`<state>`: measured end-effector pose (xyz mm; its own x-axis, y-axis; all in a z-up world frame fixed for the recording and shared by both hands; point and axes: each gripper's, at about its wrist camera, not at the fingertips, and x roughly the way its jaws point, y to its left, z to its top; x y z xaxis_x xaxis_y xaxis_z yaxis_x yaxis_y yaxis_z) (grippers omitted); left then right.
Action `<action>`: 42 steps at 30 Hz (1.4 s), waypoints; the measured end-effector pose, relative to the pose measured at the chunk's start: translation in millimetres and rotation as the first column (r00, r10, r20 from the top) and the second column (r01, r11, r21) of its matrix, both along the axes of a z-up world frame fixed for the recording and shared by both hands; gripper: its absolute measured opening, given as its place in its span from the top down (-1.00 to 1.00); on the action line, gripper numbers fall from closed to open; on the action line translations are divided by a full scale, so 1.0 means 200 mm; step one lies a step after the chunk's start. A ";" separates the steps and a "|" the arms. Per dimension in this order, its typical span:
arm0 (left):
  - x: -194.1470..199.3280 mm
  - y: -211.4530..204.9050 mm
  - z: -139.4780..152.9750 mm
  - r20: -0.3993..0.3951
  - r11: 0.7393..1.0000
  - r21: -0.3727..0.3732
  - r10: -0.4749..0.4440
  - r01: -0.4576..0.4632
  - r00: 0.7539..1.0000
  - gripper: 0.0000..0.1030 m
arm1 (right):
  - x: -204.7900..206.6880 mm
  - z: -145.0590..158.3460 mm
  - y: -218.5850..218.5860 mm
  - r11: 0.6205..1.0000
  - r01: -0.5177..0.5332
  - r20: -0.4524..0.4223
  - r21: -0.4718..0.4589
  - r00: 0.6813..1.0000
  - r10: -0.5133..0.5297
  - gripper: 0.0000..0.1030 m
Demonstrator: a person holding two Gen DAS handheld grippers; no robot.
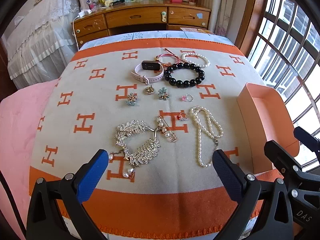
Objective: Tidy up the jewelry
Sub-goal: 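Grasp the white pearl bracelet with the right tool while the left tool grasps the red string bracelet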
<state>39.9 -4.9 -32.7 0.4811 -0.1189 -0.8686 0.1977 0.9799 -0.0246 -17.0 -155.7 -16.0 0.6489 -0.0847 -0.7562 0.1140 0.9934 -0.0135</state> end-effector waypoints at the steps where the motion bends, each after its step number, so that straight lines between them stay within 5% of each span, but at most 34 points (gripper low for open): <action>1: 0.02 0.00 0.01 -0.013 1.000 -0.006 -0.013 0.013 1.000 -0.98 | 0.02 0.00 0.00 1.000 -0.007 -0.007 0.004 1.000 0.007 -0.70; 6: 0.15 0.00 0.08 -0.019 0.999 -0.012 -0.034 0.034 0.999 -0.98 | 0.17 0.04 -0.03 0.998 -0.050 -0.043 0.027 0.998 0.051 -0.56; 11: 0.30 0.01 0.15 -0.035 0.997 -0.052 -0.053 0.051 0.998 -0.98 | 0.29 0.10 -0.02 0.997 -0.055 -0.022 -0.047 0.998 0.054 -0.49; 25: 0.78 -0.08 0.25 -0.019 0.995 0.028 -0.098 0.099 0.995 -0.98 | 0.72 0.14 -0.13 0.996 -0.087 -0.111 -0.036 0.990 0.082 -0.30; 30: 0.98 -0.14 0.19 -0.041 0.991 0.054 -0.121 0.123 0.992 -0.97 | 0.96 0.07 -0.22 0.996 -0.073 -0.197 0.054 0.977 0.082 -0.17; 34: 1.12 -0.19 0.10 -0.089 0.988 0.072 -0.127 0.134 0.988 -0.75 | 1.15 -0.04 -0.26 0.994 -0.050 -0.279 0.099 0.957 0.076 0.03; 42: 1.34 -0.20 -0.09 -0.181 0.995 0.053 -0.078 0.089 0.980 -0.46 | 1.41 -0.22 -0.30 0.989 0.020 -0.362 0.148 0.931 0.036 0.13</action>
